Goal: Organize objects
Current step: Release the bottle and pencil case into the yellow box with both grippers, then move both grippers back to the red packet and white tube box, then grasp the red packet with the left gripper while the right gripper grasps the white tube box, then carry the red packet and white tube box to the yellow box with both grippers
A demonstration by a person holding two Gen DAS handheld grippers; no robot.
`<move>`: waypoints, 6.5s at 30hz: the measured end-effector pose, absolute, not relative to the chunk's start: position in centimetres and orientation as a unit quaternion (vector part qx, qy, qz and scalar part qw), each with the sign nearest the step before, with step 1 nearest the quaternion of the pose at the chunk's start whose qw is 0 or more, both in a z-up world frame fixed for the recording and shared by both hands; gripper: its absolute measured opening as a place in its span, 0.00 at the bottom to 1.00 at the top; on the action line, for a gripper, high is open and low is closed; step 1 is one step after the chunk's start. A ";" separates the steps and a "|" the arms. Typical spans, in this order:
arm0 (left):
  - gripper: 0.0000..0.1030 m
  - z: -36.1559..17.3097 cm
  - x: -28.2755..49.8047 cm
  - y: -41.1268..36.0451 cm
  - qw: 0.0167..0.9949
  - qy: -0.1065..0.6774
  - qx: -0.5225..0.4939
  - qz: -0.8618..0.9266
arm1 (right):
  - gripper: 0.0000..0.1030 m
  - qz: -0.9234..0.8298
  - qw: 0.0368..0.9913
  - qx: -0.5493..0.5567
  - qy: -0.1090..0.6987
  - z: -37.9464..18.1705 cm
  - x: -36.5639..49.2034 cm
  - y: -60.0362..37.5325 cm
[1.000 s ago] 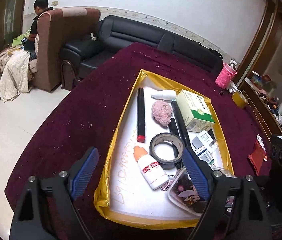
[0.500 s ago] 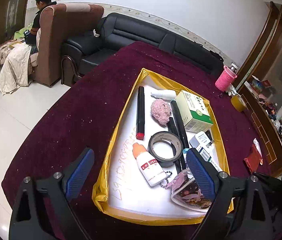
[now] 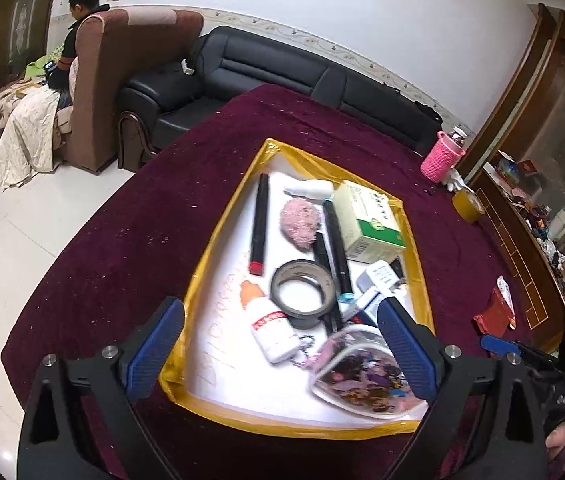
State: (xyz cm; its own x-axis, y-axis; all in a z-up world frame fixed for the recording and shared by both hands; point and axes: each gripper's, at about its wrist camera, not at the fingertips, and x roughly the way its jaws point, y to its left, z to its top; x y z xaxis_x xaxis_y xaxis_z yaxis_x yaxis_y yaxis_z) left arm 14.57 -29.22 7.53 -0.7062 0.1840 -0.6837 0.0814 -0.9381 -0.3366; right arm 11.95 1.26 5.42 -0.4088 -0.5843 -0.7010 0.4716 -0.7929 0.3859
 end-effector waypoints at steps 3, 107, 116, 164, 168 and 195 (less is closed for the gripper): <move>0.95 8.2 14.5 -27.8 0.045 -0.166 -0.383 0.908 | 0.89 -0.843 0.300 0.440 -0.078 5.5 11.9 3.0; 0.99 -1.1 4.4 14.9 0.277 0.149 -0.436 0.843 | 0.91 -0.864 -0.071 0.496 -0.042 0.1 -3.0 30.3; 0.89 -0.9 4.6 14.9 0.284 0.152 -0.431 0.843 | 0.46 -0.872 -0.048 0.486 -0.037 0.8 -2.7 29.1; 0.50 9.6 14.1 -9.2 0.224 -0.053 -0.333 0.914 | 0.24 -0.910 0.124 0.395 -0.001 10.3 8.8 11.6; 0.50 9.8 14.2 -14.0 0.178 -0.072 -0.326 0.926 | 0.24 -0.908 0.155 0.388 0.017 11.1 8.8 7.7; 0.50 4.2 13.3 -29.8 0.055 -0.148 -0.361 0.919 | 0.25 -0.843 0.264 0.463 0.069 5.7 4.2 -12.7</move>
